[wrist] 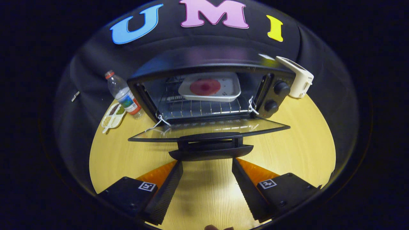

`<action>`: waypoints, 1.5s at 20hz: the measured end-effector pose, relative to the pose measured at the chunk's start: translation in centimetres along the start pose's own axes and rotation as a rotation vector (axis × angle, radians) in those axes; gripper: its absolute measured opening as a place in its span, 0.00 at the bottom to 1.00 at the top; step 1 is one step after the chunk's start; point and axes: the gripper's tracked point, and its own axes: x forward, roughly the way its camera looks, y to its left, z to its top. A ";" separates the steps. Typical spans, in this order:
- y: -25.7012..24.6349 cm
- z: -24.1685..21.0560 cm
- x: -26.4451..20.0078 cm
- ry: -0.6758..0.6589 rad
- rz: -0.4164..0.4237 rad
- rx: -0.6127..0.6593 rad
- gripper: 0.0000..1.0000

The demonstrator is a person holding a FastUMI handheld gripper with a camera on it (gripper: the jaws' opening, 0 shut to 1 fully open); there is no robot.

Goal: Open the toaster oven, put the food inside, and close the toaster oven door.

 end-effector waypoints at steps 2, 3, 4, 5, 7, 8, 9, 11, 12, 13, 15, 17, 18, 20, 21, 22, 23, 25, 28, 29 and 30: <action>-0.3 1.8 -1.3 -0.042 -0.001 -0.022 1.00; -0.4 2.4 -1.9 -0.066 0.000 -0.029 1.00; -0.4 2.9 -2.5 -0.085 0.005 -0.034 1.00; -0.5 3.2 -3.3 -0.103 0.010 -0.035 1.00; -0.5 3.7 -4.0 -0.140 0.016 -0.035 1.00; -0.5 4.1 -4.6 -0.160 0.018 -0.032 1.00; -0.8 4.8 -5.2 -0.183 0.020 -0.028 1.00; -1.3 5.9 -6.7 -0.230 0.022 -0.016 1.00; -1.6 6.6 -7.6 -0.262 0.020 -0.009 1.00; -1.9 7.4 -8.4 -0.295 0.018 -0.004 1.00; -2.7 9.1 -10.3 -0.361 0.009 -0.005 1.00; -3.4 11.0 -12.4 -0.429 0.003 -0.024 1.00; -3.8 12.0 -13.6 -0.466 -0.002 -0.032 1.00; -4.3 13.7 -16.2 -0.529 0.000 -0.038 1.00; -4.7 14.4 -17.4 -0.554 0.000 -0.040 1.00; -5.2 15.2 -18.6 -0.582 0.000 -0.040 1.00; -5.7 15.8 -19.8 -0.607 -0.002 -0.042 1.00; -6.9 16.9 -21.9 -0.647 -0.014 -0.047 1.00; -8.5 18.2 -24.7 -0.701 -0.021 -0.027 1.00; -9.1 18.6 -25.8 -0.718 -0.023 -0.015 1.00; -9.8 18.9 -26.6 -0.727 -0.027 -0.002 0.99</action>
